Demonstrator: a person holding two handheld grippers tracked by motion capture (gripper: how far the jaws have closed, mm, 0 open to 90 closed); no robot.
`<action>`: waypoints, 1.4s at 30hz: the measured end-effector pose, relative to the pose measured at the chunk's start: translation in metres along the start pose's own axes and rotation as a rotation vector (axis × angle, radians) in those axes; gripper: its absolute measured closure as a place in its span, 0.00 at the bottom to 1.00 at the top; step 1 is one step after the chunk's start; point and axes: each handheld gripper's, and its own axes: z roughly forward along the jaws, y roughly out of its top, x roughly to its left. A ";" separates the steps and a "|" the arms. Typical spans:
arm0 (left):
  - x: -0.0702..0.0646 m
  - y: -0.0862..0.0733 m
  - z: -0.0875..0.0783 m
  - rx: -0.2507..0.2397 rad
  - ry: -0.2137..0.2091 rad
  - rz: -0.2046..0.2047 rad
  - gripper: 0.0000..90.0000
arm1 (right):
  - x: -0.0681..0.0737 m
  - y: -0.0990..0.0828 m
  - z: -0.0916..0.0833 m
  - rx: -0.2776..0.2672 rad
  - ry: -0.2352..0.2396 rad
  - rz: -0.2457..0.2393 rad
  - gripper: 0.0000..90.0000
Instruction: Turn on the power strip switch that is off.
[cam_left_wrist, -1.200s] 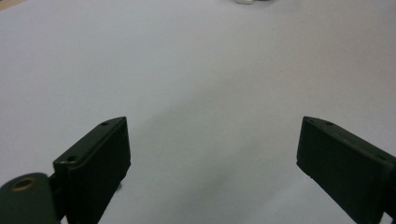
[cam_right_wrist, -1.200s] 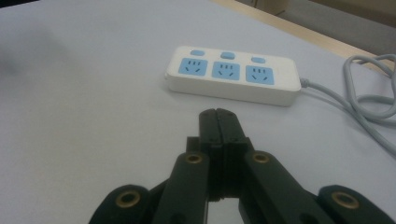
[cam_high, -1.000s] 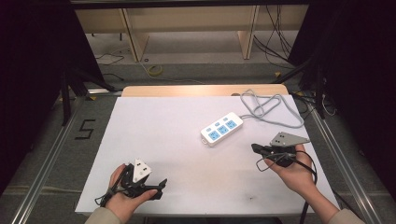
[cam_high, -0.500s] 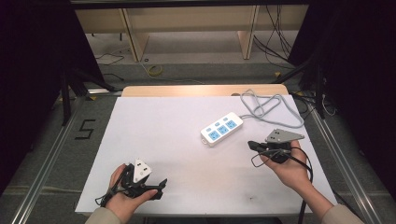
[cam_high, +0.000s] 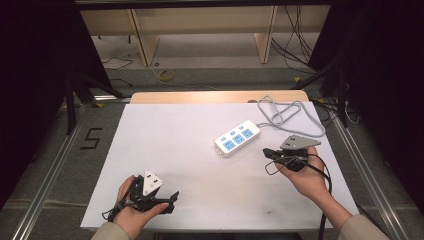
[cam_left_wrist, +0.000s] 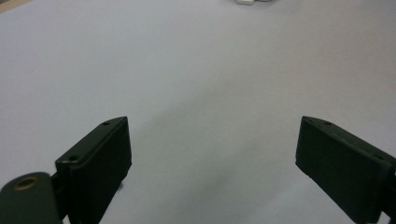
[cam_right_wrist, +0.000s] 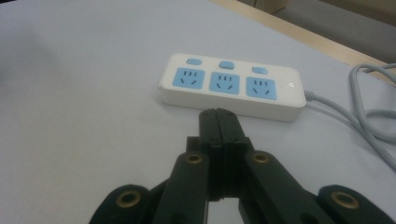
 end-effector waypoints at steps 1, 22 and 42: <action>0.000 0.000 0.000 0.000 0.000 0.000 0.11 | 0.000 0.000 0.000 0.001 0.000 0.002 1.00; 0.000 0.000 0.000 0.000 0.001 0.000 0.12 | -0.002 0.005 0.011 0.016 -0.008 -0.004 1.00; -0.001 0.000 0.000 -0.002 0.002 0.002 0.12 | -0.005 0.013 0.021 0.022 -0.010 0.000 1.00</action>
